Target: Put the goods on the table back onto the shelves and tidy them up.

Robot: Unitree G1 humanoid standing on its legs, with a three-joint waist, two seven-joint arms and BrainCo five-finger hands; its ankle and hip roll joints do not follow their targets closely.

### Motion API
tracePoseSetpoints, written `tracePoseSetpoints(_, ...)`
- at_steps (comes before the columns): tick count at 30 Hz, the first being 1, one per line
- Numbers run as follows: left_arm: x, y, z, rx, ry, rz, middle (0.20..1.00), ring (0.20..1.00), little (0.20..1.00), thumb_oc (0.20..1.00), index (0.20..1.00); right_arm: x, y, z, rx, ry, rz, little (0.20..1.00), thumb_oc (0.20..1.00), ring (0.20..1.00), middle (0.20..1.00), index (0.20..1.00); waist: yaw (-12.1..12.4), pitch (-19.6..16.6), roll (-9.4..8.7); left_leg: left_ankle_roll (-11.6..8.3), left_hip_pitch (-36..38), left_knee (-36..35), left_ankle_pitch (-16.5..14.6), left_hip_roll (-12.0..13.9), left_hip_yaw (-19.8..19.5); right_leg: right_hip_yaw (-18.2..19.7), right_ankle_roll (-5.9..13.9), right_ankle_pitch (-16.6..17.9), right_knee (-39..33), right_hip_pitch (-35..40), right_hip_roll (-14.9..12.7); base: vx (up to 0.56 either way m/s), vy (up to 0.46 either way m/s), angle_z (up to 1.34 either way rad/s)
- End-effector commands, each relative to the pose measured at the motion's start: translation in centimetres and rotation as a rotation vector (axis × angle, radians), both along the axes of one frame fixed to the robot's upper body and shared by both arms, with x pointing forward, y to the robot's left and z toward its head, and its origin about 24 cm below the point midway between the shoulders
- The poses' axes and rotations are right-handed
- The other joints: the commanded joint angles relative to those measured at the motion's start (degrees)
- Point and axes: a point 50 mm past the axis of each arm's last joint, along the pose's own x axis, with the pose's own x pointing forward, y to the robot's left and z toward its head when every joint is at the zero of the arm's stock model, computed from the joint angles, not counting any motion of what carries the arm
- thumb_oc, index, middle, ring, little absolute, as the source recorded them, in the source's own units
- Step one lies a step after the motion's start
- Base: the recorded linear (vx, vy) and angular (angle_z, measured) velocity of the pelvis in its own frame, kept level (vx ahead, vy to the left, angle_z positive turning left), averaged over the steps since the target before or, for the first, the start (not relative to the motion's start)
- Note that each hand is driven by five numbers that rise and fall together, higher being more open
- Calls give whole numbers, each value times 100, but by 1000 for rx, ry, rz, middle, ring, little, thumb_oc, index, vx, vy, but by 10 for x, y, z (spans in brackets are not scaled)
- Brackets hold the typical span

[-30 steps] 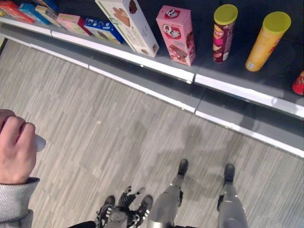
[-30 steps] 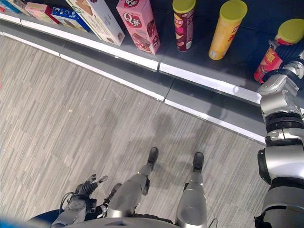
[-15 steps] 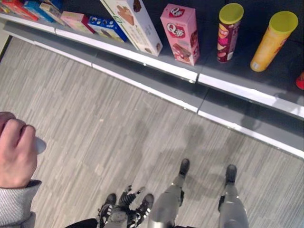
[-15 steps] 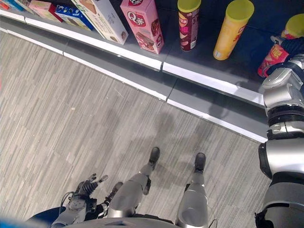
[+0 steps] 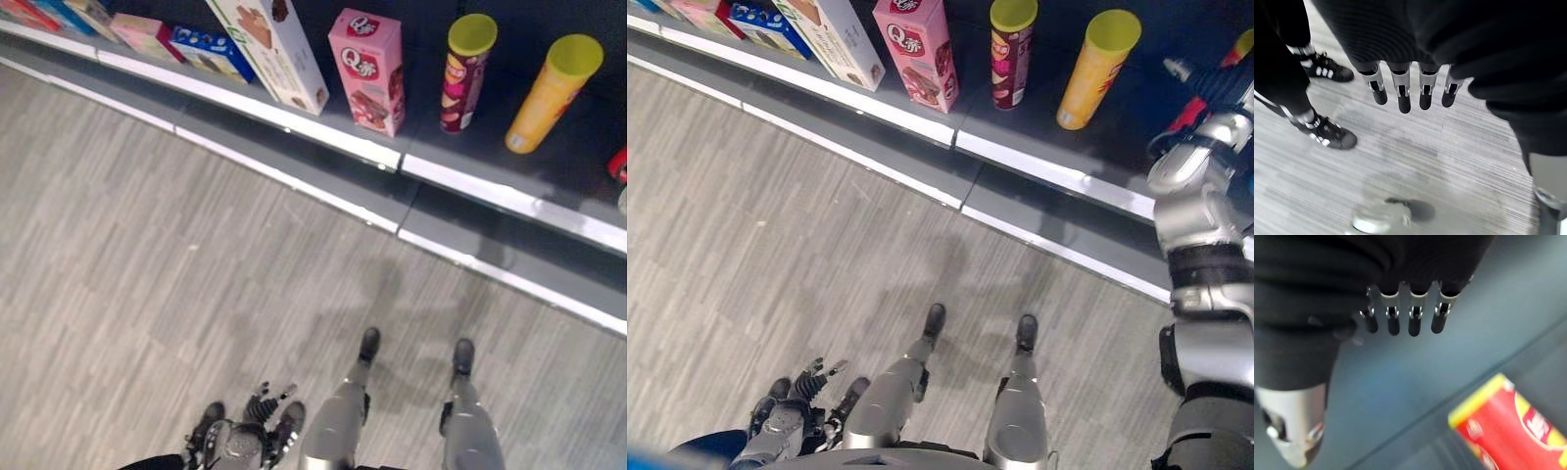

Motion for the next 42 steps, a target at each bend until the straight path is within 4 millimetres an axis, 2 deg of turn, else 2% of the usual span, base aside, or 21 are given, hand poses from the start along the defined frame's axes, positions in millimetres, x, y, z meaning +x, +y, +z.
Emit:
tracePoseSetpoints(1, -17, 23, -5, 107, 95, 0, 1000, 1000, 1000, 1000, 1000, -16, 2, -6, -118, -10, -21, 1000, 1000, 1000, 1000, 1000, 21, -448, -190, 16, 312, 237, -758, 289, 456, 18, 320, -595, 943, -385, -525, 31, 51, -1)
tracePoseSetpoints(2, -22, 27, -7, 108, 114, 31, 1000, 1000, 1000, 1000, 1000, -27, 10, -26, -132, 32, 29, 1000, 1000, 1000, 1000, 1000, -97, -472, -348, 48, 362, 303, -843, 302, 509, 55, 323, -553, 896, -342, -516, 31, 52, -1)
tracePoseSetpoints(4, -27, 32, -8, 120, 131, 46, 1000, 1000, 1000, 1000, 1000, -36, 12, -40, -124, 82, 55, 1000, 1000, 1000, 1000, 1000, -129, -507, -468, 65, 410, 330, -891, 300, 569, 91, 339, -510, 846, -298, -512, 17, 73, -6)
tracePoseSetpoints(7, -40, 42, -10, 139, 173, 95, 1000, 1000, 1000, 1000, 1000, -47, 26, -87, 3, 241, 225, 1000, 1000, 1000, 1000, 1000, -280, -601, -765, 124, 560, 344, -979, 289, 736, 208, 378, -367, 744, -253, -502, 3, 108, -32)
tracePoseSetpoints(8, -44, 45, -11, 143, 185, 114, 1000, 1000, 1000, 1000, 1000, -52, 30, -106, 81, 309, 288, 1000, 1000, 1000, 1000, 1000, -342, -639, -852, 153, 620, 329, -1002, 277, 796, 269, 400, -303, 731, -249, -507, -21, 241, -30)
tracePoseSetpoints(9, -51, 49, -12, 141, 205, 133, 1000, 1000, 1000, 1000, 1000, -58, 43, -141, 277, 407, 445, 1000, 1000, 1000, 1000, 1000, -489, -684, -1000, 217, 744, 292, -1035, 223, 915, 411, 440, -175, 706, -268, -511, -15, 197, -36)
tracePoseSetpoints(10, -51, 50, -12, 142, 207, 134, 1000, 1000, 1000, 1000, 1000, -58, 43, -142, 279, 408, 446, 1000, 1000, 1000, 1000, 1000, -476, -684, -1013, 221, 759, 285, -1035, 219, 931, 427, 443, -173, 702, -264, -513, -29, 241, -40)
tracePoseSetpoints(12, -62, 59, -14, 137, 253, 165, 1000, 1000, 1000, 1000, 1000, -69, 63, -193, 582, 581, 669, 1000, 1000, 1000, 1000, 1000, -644, -750, -1236, 323, 1014, 221, -1091, 88, 1151, 718, 550, 115, 647, -289, -526, -35, 247, -51)
tracePoseSetpoints(13, -62, 59, -14, 137, 253, 165, 1000, 1000, 1000, 1000, 1000, -69, 64, -193, 582, 581, 670, 1000, 1000, 1000, 1000, 1000, -630, -746, -1243, 326, 1025, 218, -1093, 85, 1166, 733, 552, 118, 644, -286, -527, -54, 242, -54)
tracePoseSetpoints(17, -62, 72, -10, 133, 254, 121, 1000, 1000, 1000, 1000, 1000, -88, 80, -260, 936, 882, 887, 1000, 1000, 1000, 1000, 1000, -768, -674, -1532, 470, 1347, 131, -1109, -213, 1476, 1266, 733, 912, 551, -425, -552, -124, 270, -65)
tracePoseSetpoints(18, -62, 72, -10, 133, 254, 121, 1000, 1000, 1000, 1000, 1000, -88, 80, -260, 936, 882, 887, 1000, 1000, 1000, 1000, 1000, -767, -673, -1532, 470, 1349, 130, -1109, -213, 1477, 1267, 733, 913, 551, -424, -552, -125, 170, -82)
tracePoseSetpoints(19, -59, 76, -9, 140, 269, 96, 1000, 1000, 1000, 1000, 1000, -102, 83, -291, 1076, 1003, 878, 1000, 1000, 1000, 1000, 1000, -793, -635, -1598, 477, 1470, 62, -1110, -251, 1623, 1307, 733, 1211, 490, -445, -569, -72, 98, -67)
tracePoseSetpoints(21, -57, 78, -8, 142, 273, 82, 1000, 1000, 1000, 1000, 1000, -110, 85, -305, 1107, 1078, 868, 1000, 1000, 1000, 1000, 1000, -781, -603, -1612, 498, 1479, 74, -1102, -248, 1709, 1201, 733, 1238, 520, -495, -588, -147, 135, -54)
tracePoseSetpoints(22, -51, 79, -6, 154, 267, 53, 1000, 1000, 1000, 1000, 1000, -129, 81, -332, 1191, 1182, 758, 1000, 1000, 1000, 1000, 1000, -773, -574, -1570, 539, 1472, 108, -1072, -196, 1813, 887, 638, 967, 676, -495, -601, -218, 171, -62)
tracePoseSetpoints(24, -49, 78, -6, 155, 262, 42, 1000, 1000, 1000, 1000, 1000, -138, 80, -344, 1216, 1223, 707, 1000, 1000, 1000, 1000, 1000, -742, -589, -1550, 568, 1434, 140, -1056, -191, 1868, 722, 605, 820, 826, -467, -621, -165, 125, -78)
tracePoseSetpoints(25, -49, 77, -6, 152, 270, 34, 1000, 1000, 1000, 1000, 1000, -157, 77, -365, 1251, 1317, 586, 1000, 1000, 1000, 1000, 1000, -662, -647, -1485, 599, 1386, 193, -1023, -147, 2006, 346, 485, 434, 1165, -256, -621, -153, 111, -80)
tracePoseSetpoints(27, -48, 76, -7, 147, 267, 32, 1000, 1000, 1000, 1000, 1000, -166, 76, -373, 1260, 1361, 525, 1000, 1000, 1000, 1000, 1000, -607, -709, -1475, 619, 1335, 225, -1012, -144, 2087, 186, 455, 316, 1309, -159, -636, -138, 89, -67)
tracePoseSetpoints(30, -47, 69, -10, 116, 264, 46, 1000, 1000, 1000, 1000, 1000, -194, 75, -398, 1351, 1464, 326, 1000, 1000, 1000, 1000, 1000, -365, -969, -1379, 683, 1188, 373, -985, -21, 2513, -458, 296, -198, 1929, 234, -748, -103, 35, -72)
tracePoseSetpoints(33, -46, 65, -11, 98, 257, 56, 1000, 1000, 1000, 1000, 1000, -197, 76, -402, 1365, 1489, 278, 1000, 1000, 1000, 1000, 1000, -254, -1112, -1376, 695, 1116, 371, -939, 23, 2692, -686, 275, -286, 2076, 430, -788, -68, -21, -74)
tracePoseSetpoints(37, -50, 61, -15, 78, 274, 79, 1000, 1000, 1000, 1000, 1000, -197, 79, -405, 1418, 1447, 236, 1000, 1000, 1000, 1000, 1000, -154, -1379, -1435, 563, 1159, 268, -985, 127, 3003, -900, 385, -346, 1389, 796, -782, -35, -136, -71)
tracePoseSetpoints(42, -64, 51, -24, 90, 360, 31, 1000, 1000, 1000, 1000, 1000, -199, 71, -403, 1419, 1385, 171, 1000, 1000, 1000, 1000, 1000, -348, -1608, -1361, 200, 1082, 278, -567, 538, 3335, -967, 225, -457, 413, 1126, -388, -81, -270, -48)
